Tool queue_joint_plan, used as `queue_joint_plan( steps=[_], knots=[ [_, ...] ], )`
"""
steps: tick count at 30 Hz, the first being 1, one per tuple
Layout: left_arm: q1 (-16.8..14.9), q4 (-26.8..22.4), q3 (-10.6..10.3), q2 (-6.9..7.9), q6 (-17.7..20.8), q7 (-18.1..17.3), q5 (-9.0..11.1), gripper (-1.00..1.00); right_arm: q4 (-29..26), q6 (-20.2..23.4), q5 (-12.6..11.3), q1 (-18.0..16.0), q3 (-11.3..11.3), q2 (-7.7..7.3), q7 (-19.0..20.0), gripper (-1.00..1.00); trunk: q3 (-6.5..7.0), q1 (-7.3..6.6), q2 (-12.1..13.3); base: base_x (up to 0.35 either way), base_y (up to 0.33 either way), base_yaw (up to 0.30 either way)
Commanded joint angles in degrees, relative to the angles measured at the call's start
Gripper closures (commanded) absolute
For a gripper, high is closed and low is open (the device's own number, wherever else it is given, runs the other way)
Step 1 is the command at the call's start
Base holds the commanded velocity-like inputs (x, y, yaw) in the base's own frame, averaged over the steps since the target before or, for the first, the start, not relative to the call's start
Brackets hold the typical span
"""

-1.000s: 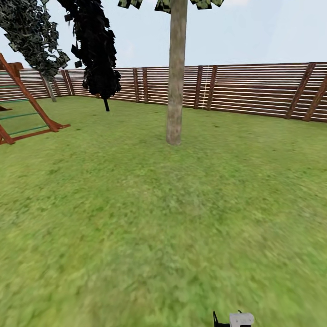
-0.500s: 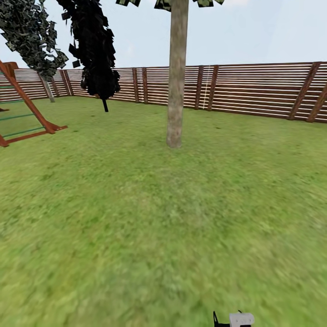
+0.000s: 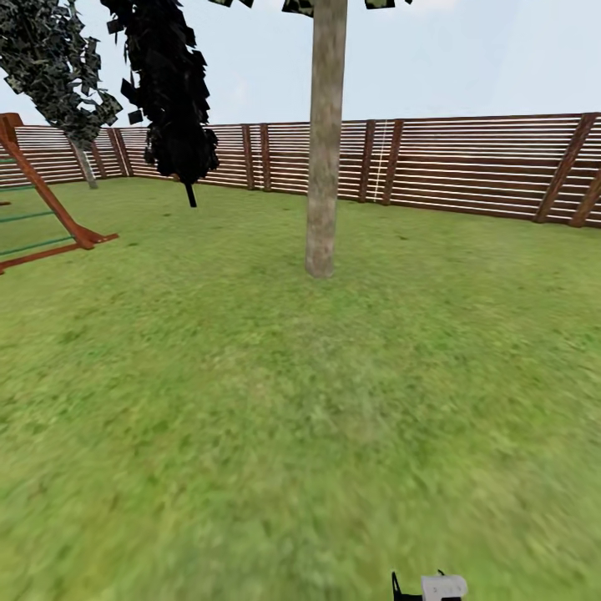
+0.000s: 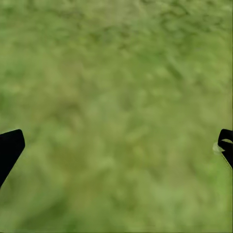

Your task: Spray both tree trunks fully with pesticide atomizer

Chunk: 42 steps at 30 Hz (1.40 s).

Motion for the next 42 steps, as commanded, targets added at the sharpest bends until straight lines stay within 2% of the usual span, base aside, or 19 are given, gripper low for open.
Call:
queue_joint_plan(
  steps=[1, 42],
  knots=[
    [-0.04, 0.06, 0.47, 0.01, -0.22, 0.09, -0.58, 1.0, 0.05, -0.03, 0.23, -0.04, 0.42, 0.03, -0.6, -1.0, -0.05, 0.03, -0.02, 0.339, -0.071, 0.0],
    [0.04, -0.03, 0.47, 0.07, -0.3, 0.1, -0.54, 1.0, 0.05, -0.03, 0.27, -0.04, 0.42, 0.03, -0.6, -1.0, -0.05, 0.03, -0.02, 0.339, -0.071, 0.0]
  ],
)
